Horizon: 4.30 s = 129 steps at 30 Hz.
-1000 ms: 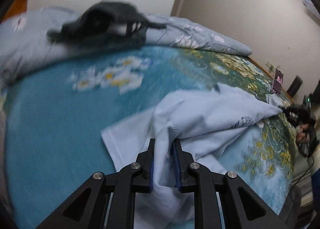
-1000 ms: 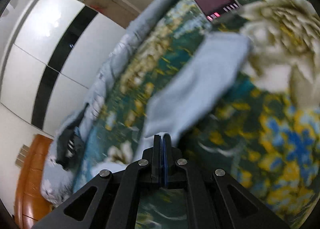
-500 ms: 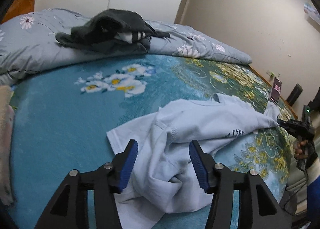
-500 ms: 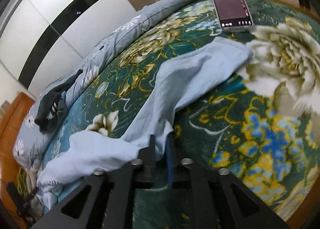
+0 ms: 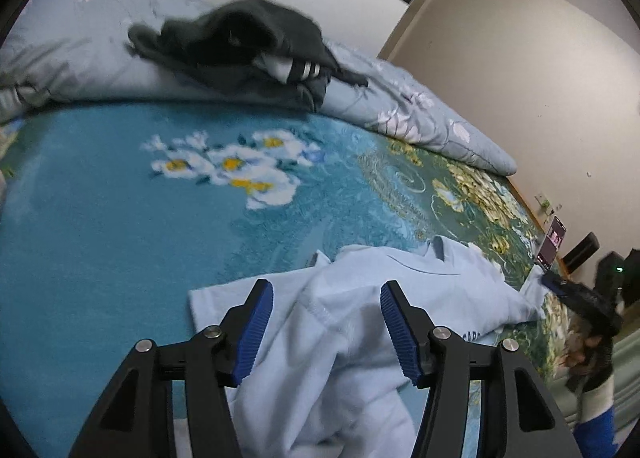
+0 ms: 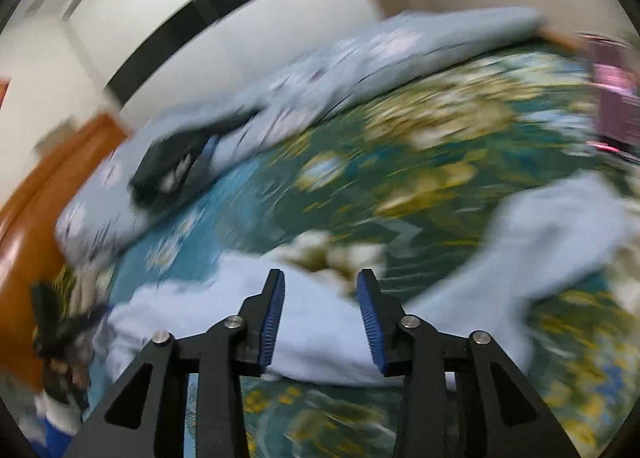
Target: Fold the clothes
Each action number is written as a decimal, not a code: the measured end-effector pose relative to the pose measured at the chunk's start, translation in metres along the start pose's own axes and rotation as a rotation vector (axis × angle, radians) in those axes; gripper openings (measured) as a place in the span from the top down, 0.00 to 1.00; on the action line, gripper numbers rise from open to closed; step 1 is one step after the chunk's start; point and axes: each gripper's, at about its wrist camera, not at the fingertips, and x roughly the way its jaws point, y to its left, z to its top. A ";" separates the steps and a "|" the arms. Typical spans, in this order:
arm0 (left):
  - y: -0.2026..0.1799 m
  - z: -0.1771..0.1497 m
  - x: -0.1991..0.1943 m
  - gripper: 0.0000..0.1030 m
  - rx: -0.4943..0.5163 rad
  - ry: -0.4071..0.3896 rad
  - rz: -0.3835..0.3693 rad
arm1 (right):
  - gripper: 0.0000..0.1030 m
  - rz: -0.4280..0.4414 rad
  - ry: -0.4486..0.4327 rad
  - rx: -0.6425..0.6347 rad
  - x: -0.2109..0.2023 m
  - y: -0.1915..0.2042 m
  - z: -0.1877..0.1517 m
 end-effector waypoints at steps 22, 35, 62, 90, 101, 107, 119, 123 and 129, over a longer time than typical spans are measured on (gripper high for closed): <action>-0.035 -0.050 -0.013 0.42 0.180 0.062 -0.070 | 0.91 0.195 0.120 -0.093 0.061 0.056 -0.012; 0.014 -0.026 -0.014 0.41 -0.092 0.020 -0.257 | 0.96 0.174 0.134 -0.105 0.023 0.044 -0.066; -0.008 -0.038 -0.001 0.77 -0.062 0.108 -0.221 | 0.90 0.151 0.163 -0.100 0.069 0.042 -0.016; -0.186 -0.009 -0.339 0.94 0.608 -0.736 -0.002 | 0.94 0.094 -0.656 -0.417 -0.257 0.212 0.039; -0.174 0.049 -0.353 0.90 0.627 -0.666 -0.044 | 0.94 0.020 -0.682 -0.580 -0.285 0.275 0.102; -0.102 0.083 -0.190 0.90 0.487 -0.398 0.019 | 0.94 -0.085 -0.319 -0.465 -0.108 0.230 0.141; -0.002 0.099 0.049 0.93 0.168 -0.019 0.139 | 0.94 -0.197 0.055 -0.285 0.107 0.117 0.116; -0.018 0.119 0.047 0.93 0.207 -0.096 0.127 | 0.94 -0.196 -0.041 -0.275 0.105 0.120 0.143; -0.009 0.135 0.106 0.93 0.190 -0.026 0.201 | 0.94 -0.206 0.028 -0.204 0.148 0.092 0.151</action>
